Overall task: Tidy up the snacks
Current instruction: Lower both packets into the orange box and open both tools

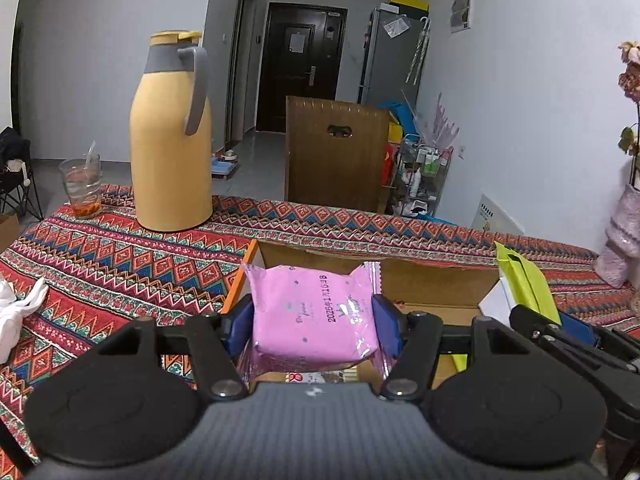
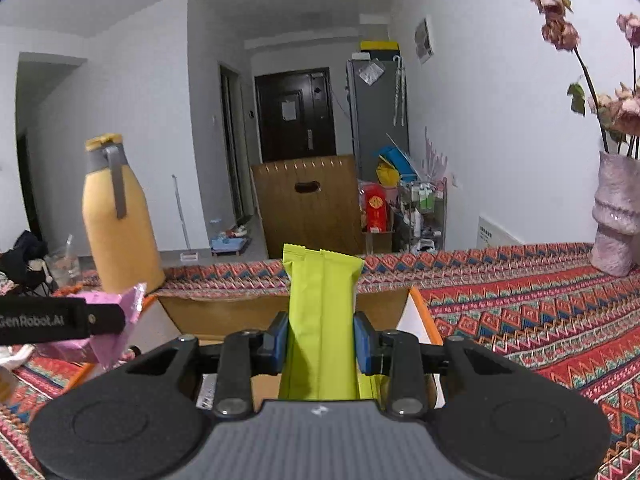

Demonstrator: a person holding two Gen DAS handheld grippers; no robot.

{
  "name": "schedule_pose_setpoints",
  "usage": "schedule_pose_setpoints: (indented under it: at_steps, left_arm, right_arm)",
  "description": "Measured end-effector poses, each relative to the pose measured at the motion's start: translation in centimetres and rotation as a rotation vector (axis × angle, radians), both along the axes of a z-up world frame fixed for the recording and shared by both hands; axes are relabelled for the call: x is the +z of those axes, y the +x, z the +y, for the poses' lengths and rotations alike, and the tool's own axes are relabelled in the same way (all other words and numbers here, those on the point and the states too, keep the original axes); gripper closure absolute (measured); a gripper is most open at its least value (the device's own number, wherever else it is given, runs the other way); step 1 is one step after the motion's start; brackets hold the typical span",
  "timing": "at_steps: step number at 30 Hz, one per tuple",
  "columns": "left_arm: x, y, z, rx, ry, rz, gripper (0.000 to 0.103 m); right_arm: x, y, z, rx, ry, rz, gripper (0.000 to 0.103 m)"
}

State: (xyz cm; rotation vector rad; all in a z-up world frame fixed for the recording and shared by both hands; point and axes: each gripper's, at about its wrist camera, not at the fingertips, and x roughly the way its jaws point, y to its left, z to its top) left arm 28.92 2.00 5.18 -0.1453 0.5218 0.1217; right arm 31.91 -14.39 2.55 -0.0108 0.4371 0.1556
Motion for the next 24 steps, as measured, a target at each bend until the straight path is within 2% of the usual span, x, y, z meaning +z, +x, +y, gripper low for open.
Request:
schedule_pose_setpoints:
  at_steps: [12, 15, 17, 18, 19, 20, 21, 22, 24]
  left_arm:
    - [-3.0, 1.4, 0.2, 0.002, 0.015, 0.056, 0.038]
    - [-3.1, 1.3, 0.4, 0.001, 0.008, 0.047, 0.032]
    - [-2.9, 1.0, 0.7, -0.001, -0.006, 0.032, 0.018]
    - [-2.7, 0.8, 0.8, 0.004, -0.009, 0.020, 0.015]
    - [-2.6, 0.6, 0.8, 0.010, -0.009, 0.009, 0.006]
    - [-2.4, 0.4, 0.9, 0.016, -0.010, 0.000, 0.000]
    - [-2.2, 0.2, 0.9, 0.021, -0.014, -0.010, 0.000]
    - [-2.1, 0.0, 1.0, 0.023, -0.018, -0.016, 0.000]
    - [-1.8, 0.0, 1.0, 0.026, -0.021, -0.018, 0.000]
  right_arm:
    - [-3.1, 2.4, 0.5, -0.009, -0.036, 0.080, 0.070]
    - [-3.5, 2.7, 0.5, -0.016, -0.032, 0.101, 0.070]
    - [-3.7, 2.7, 0.3, -0.014, -0.025, 0.109, 0.068]
    - [-3.6, 2.6, 0.2, -0.017, -0.022, 0.105, 0.065]
    - [-3.5, 2.5, 0.1, -0.016, -0.016, 0.103, 0.049]
    - [-3.4, 2.4, -0.2, -0.015, -0.007, 0.102, 0.038]
    - [-3.2, 2.4, -0.4, -0.018, 0.003, 0.097, 0.017]
    - [-3.1, 2.2, -0.5, -0.023, 0.010, 0.088, 0.007]
    - [-2.8, 2.0, -0.6, -0.021, 0.018, 0.081, 0.006]
